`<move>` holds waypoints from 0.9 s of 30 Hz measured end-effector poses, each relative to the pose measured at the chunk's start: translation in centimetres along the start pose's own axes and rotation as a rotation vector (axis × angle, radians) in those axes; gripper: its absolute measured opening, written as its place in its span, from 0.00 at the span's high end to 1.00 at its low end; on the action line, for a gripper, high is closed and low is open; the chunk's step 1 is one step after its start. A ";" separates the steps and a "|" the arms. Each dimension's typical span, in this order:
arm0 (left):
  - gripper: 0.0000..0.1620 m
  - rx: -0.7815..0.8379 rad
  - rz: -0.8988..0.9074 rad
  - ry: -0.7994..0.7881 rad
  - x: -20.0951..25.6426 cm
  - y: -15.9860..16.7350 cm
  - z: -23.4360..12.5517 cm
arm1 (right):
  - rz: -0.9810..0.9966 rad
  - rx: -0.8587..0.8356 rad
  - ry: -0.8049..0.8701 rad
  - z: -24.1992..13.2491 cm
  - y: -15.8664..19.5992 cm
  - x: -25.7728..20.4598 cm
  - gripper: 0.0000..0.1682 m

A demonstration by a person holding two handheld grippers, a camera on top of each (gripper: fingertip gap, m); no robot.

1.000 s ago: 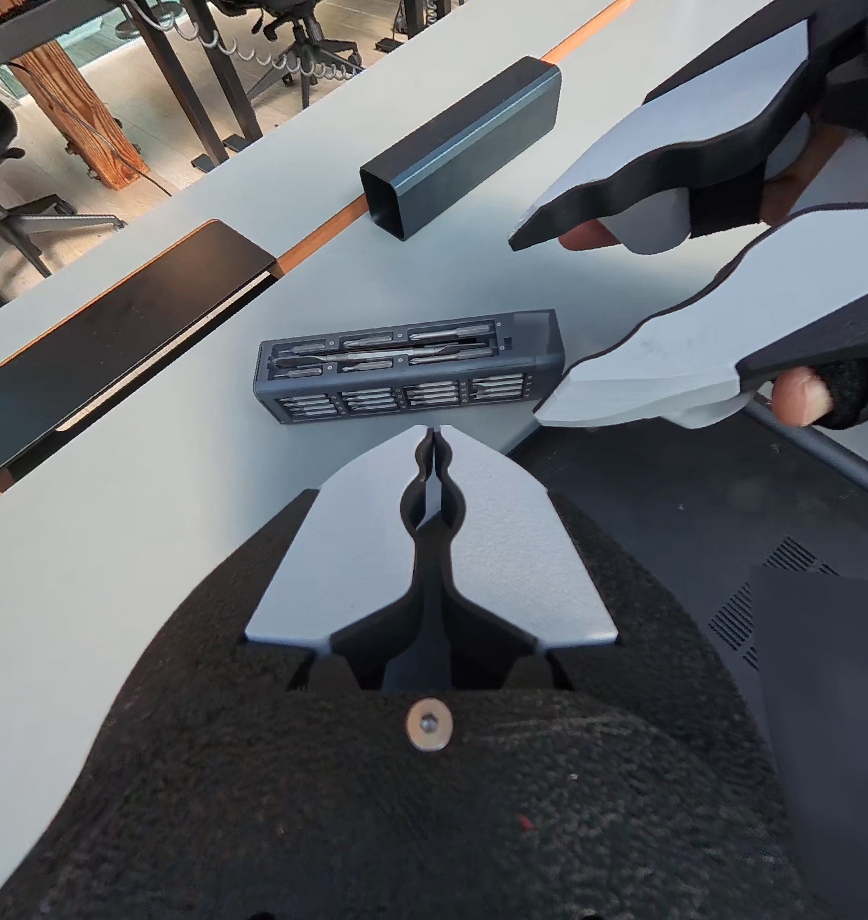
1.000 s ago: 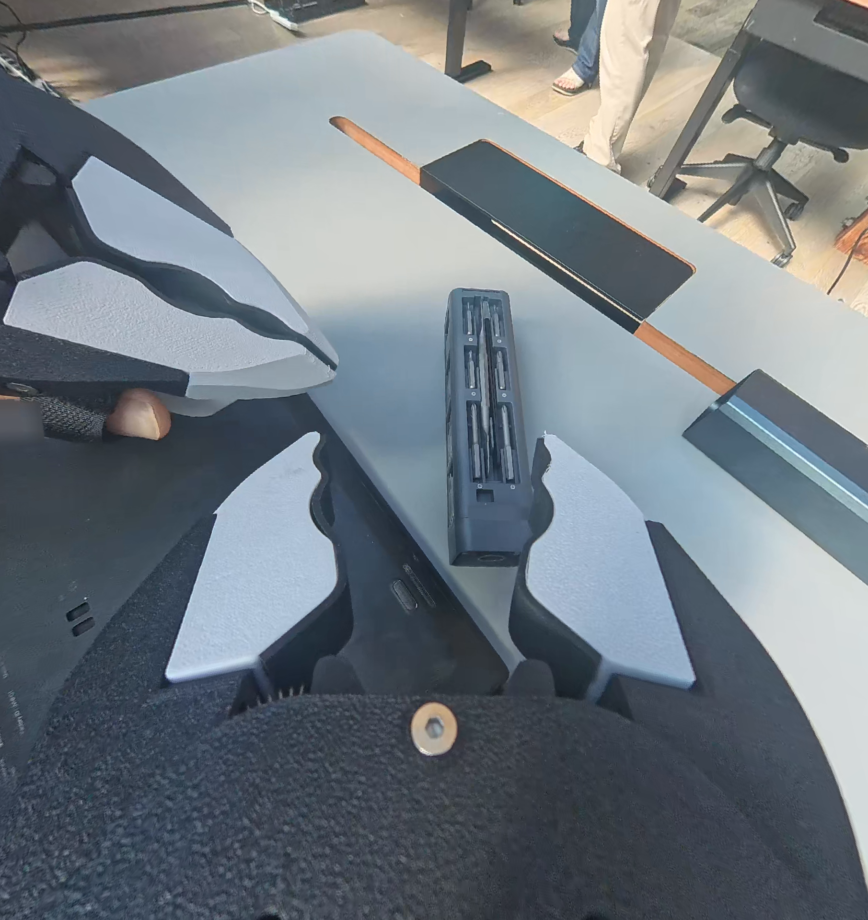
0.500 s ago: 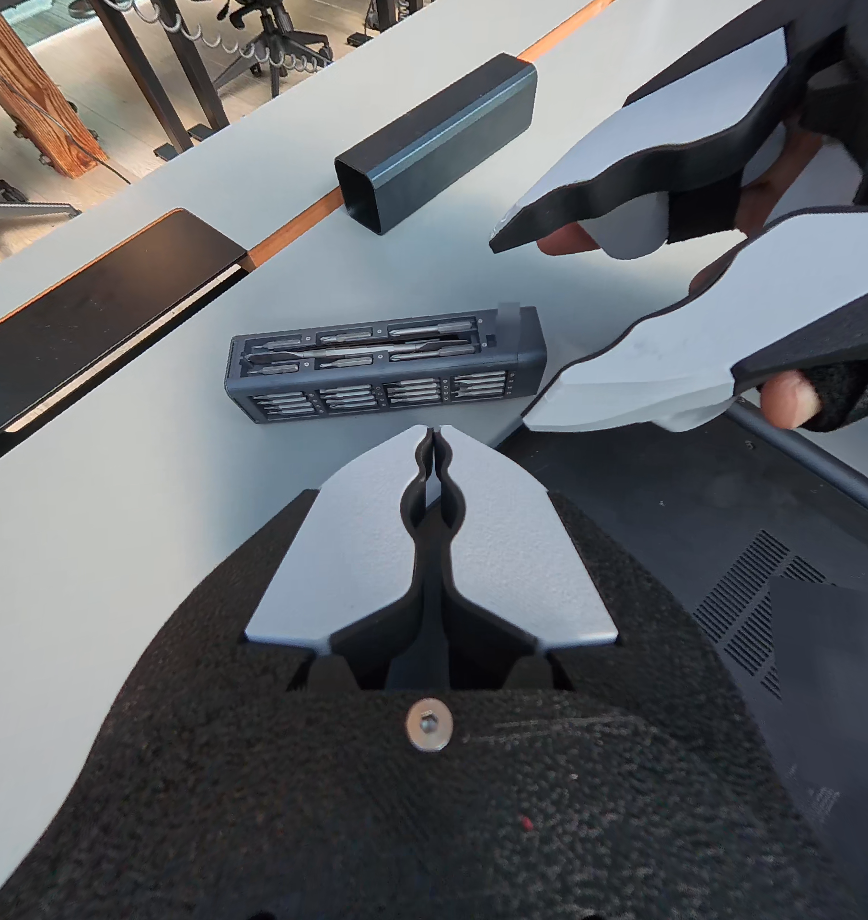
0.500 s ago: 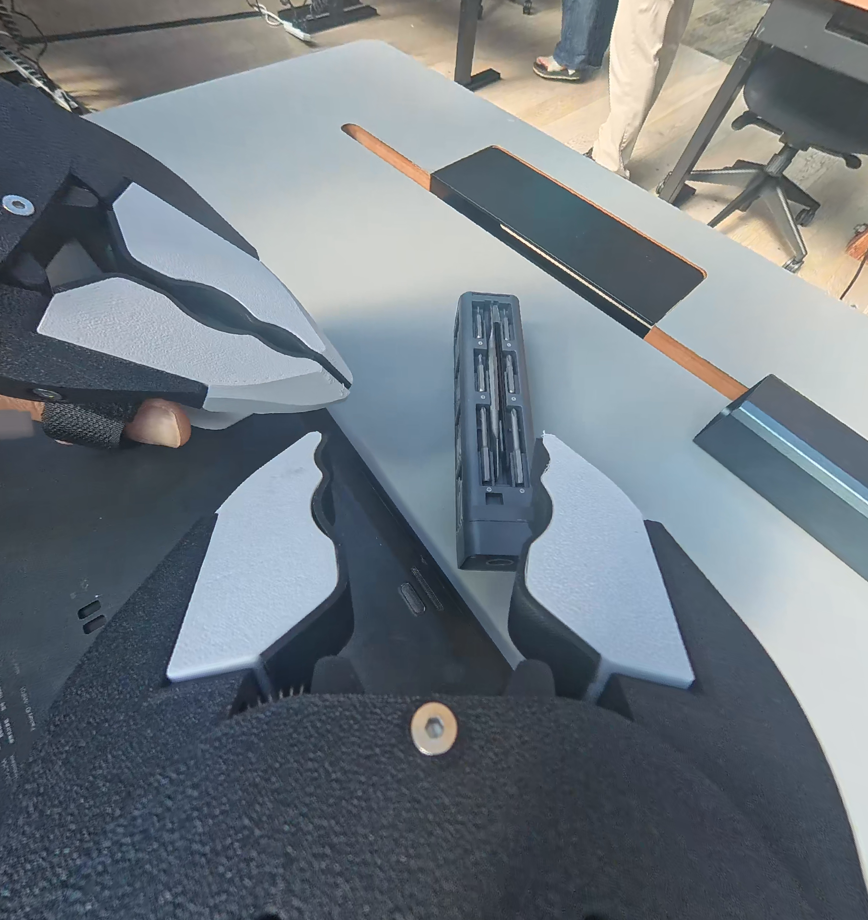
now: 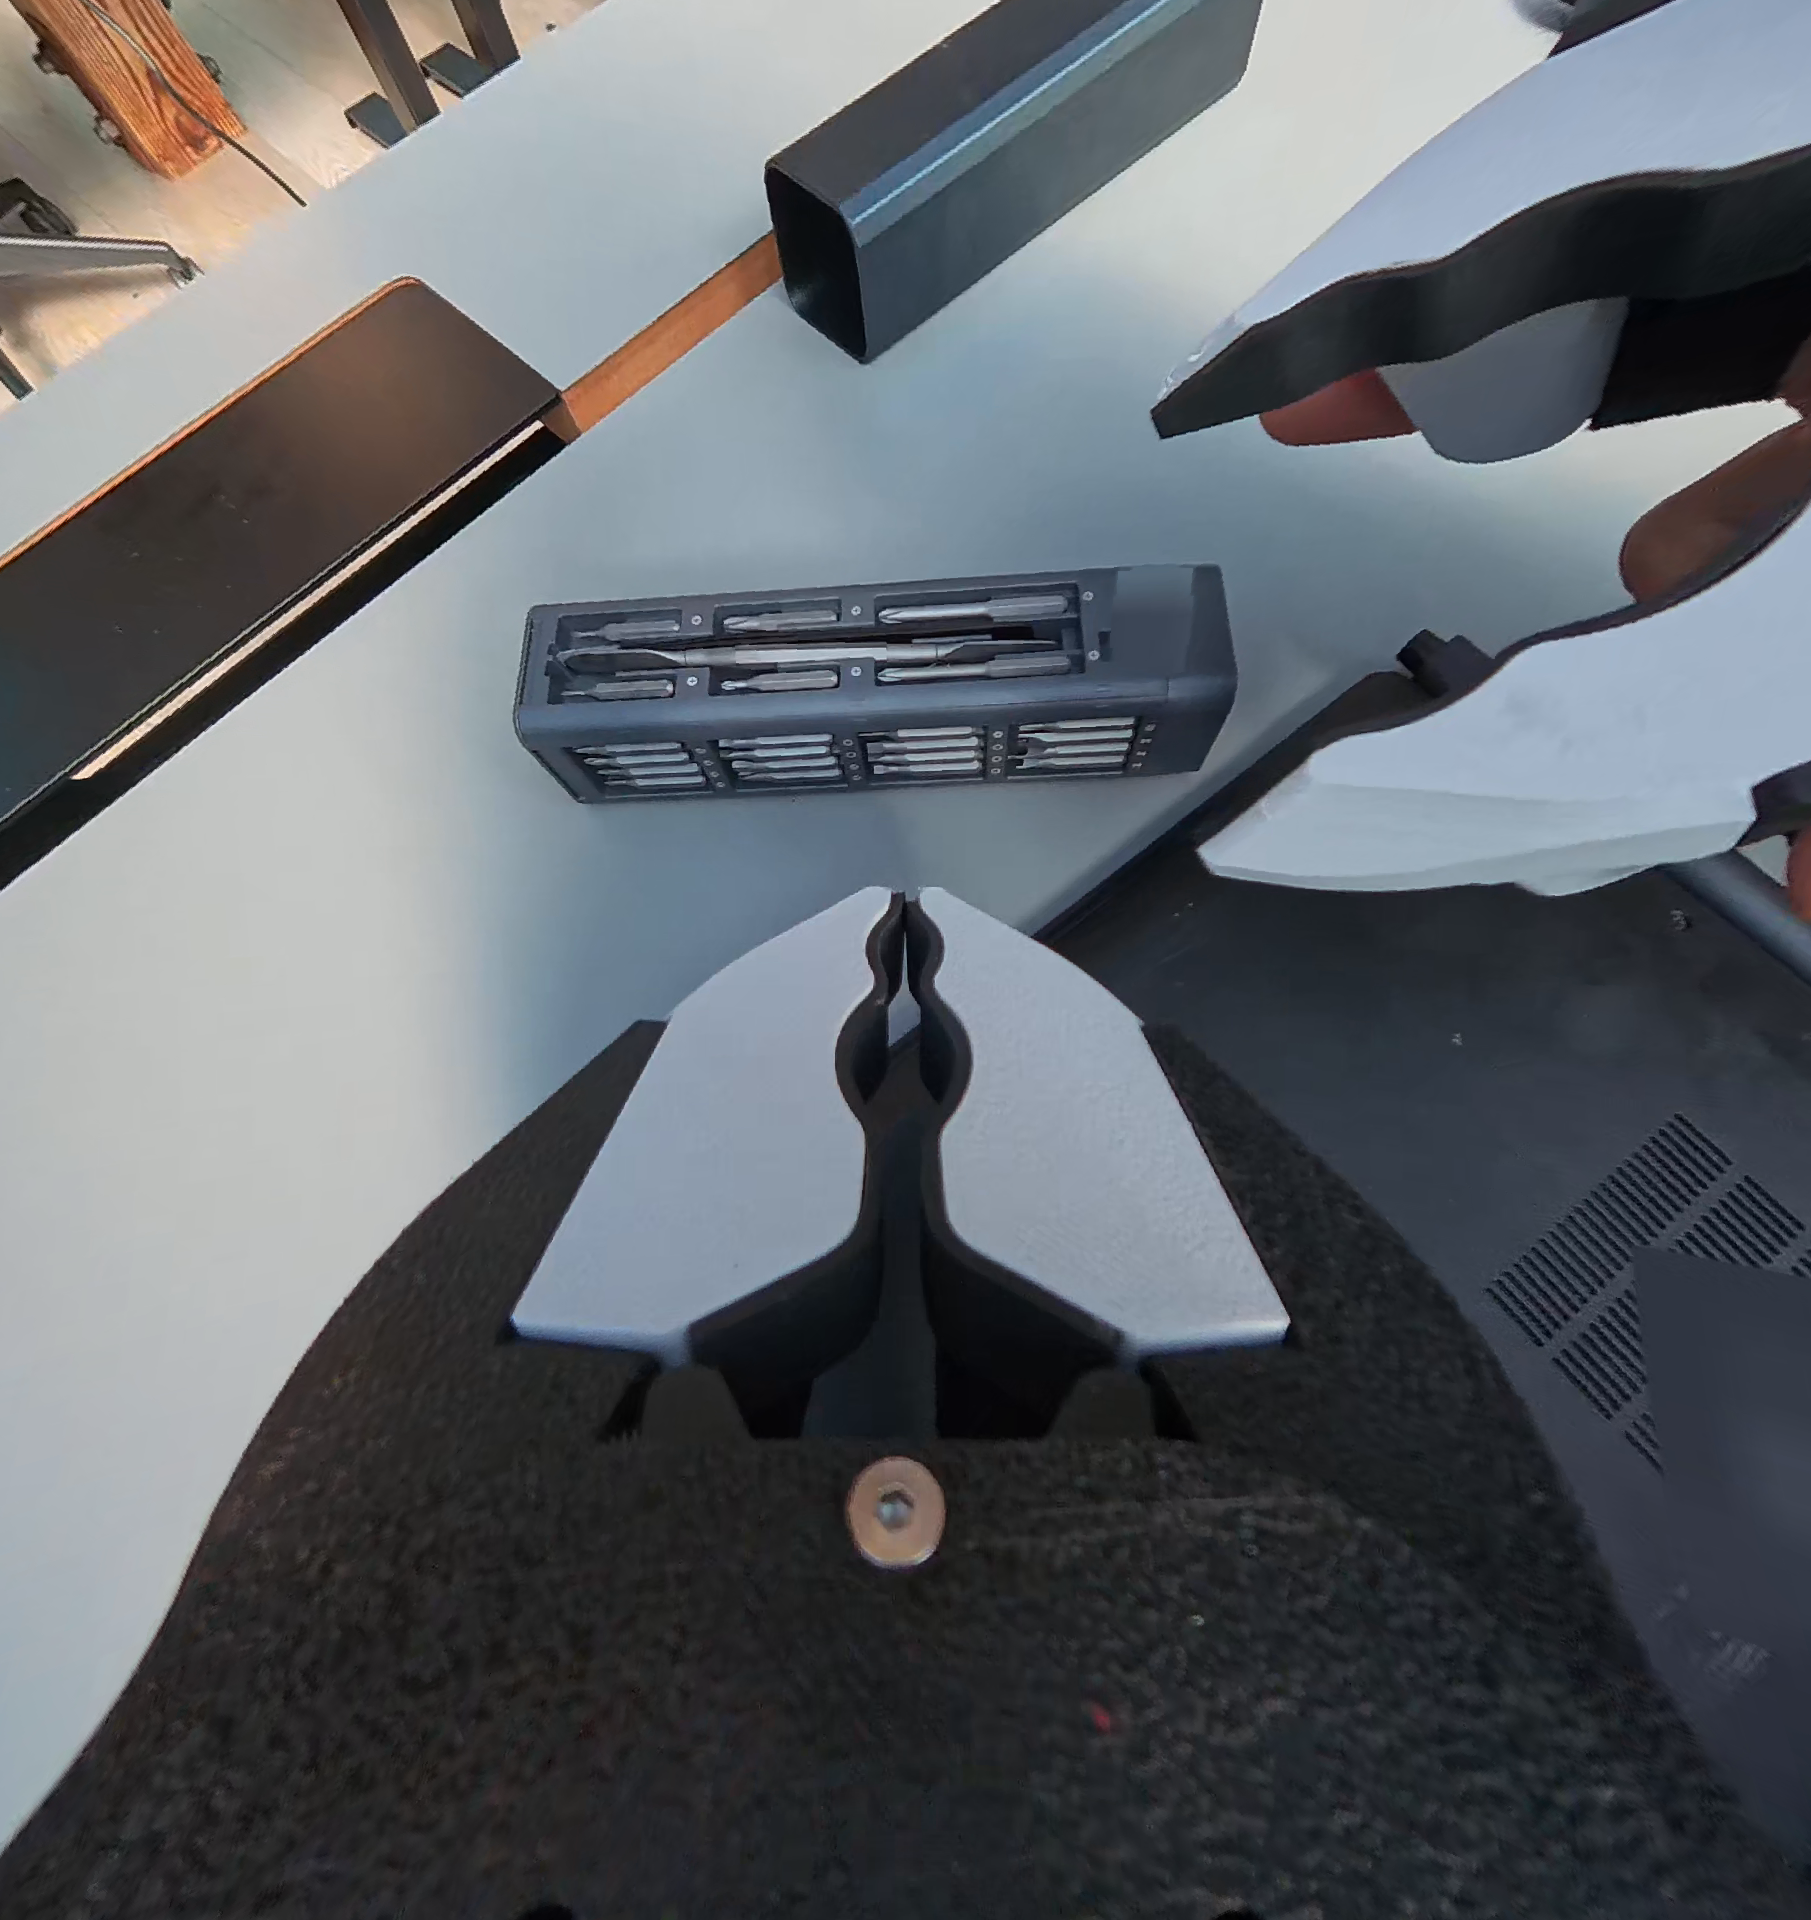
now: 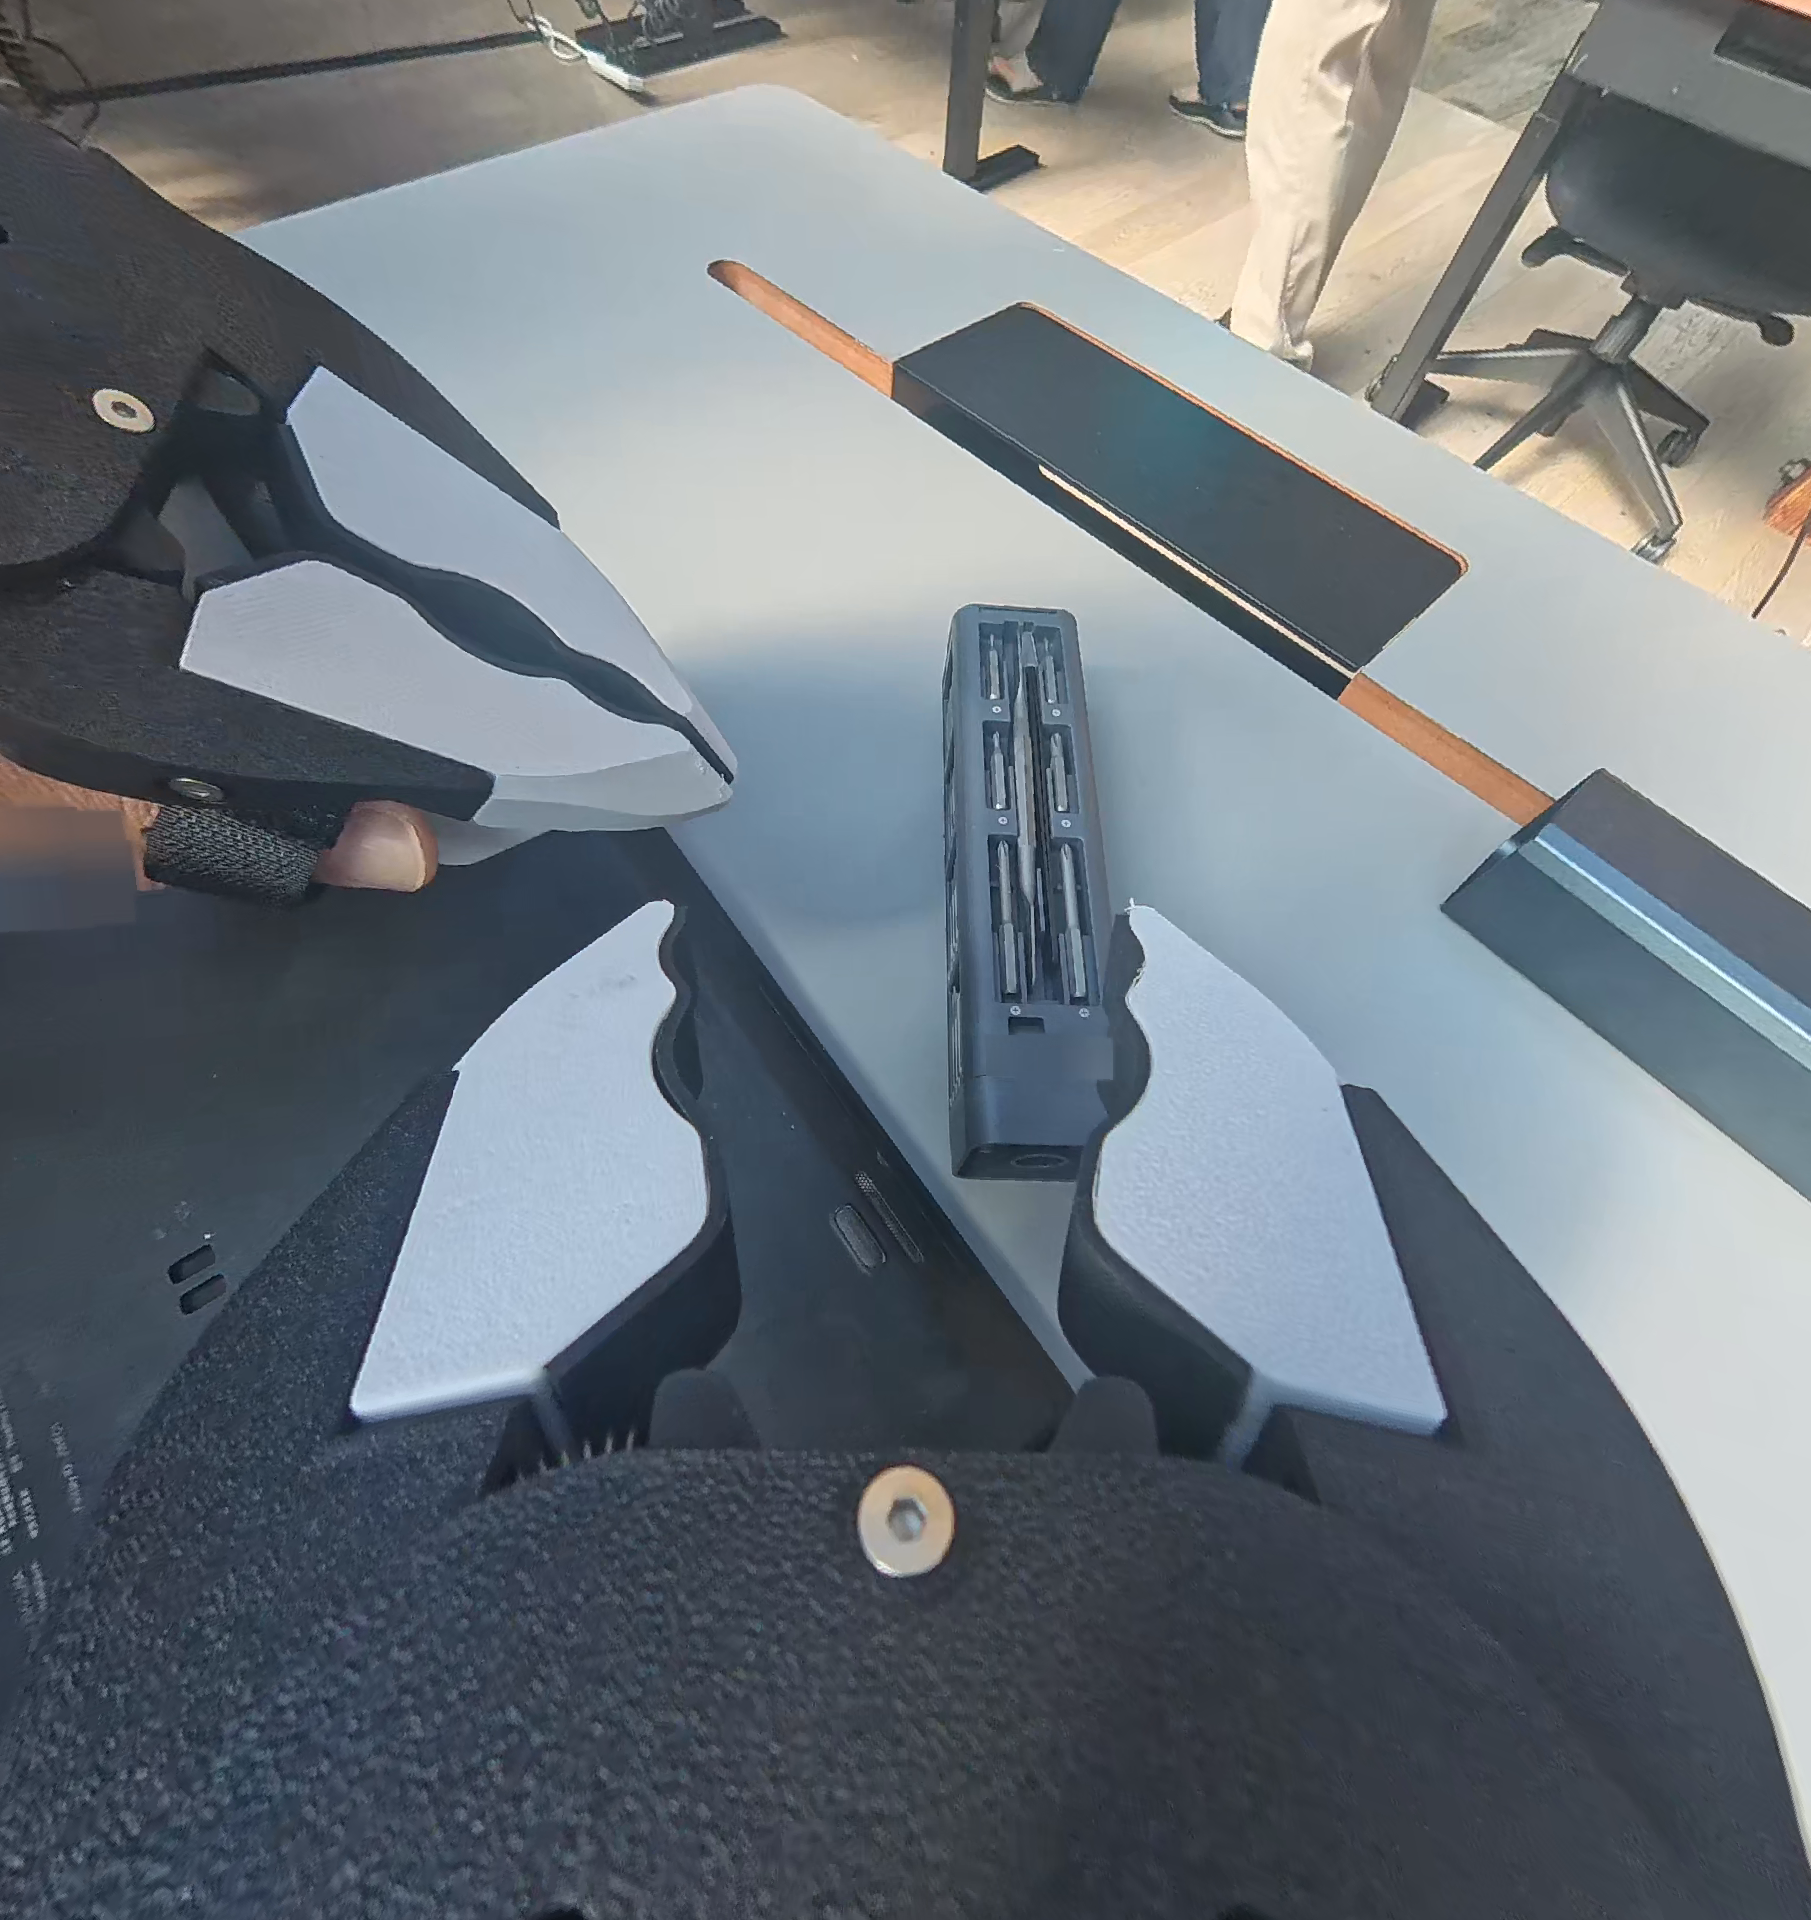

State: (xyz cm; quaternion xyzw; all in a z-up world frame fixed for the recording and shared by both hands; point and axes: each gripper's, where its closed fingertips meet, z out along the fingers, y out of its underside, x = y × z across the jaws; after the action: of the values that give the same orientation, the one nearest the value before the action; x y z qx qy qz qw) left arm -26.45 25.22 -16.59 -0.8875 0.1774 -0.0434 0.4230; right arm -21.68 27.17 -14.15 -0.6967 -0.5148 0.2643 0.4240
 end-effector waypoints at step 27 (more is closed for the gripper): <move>1.00 -0.064 0.009 -0.012 0.4 0.8 0.3 | 0.001 -0.002 0.002 -0.3 0.2 -0.3 0.55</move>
State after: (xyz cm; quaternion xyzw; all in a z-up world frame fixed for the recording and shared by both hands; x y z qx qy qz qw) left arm -26.19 24.84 -17.42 -0.9001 0.1802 -0.0307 0.3954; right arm -21.46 26.74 -14.15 -0.6975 -0.5143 0.2634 0.4237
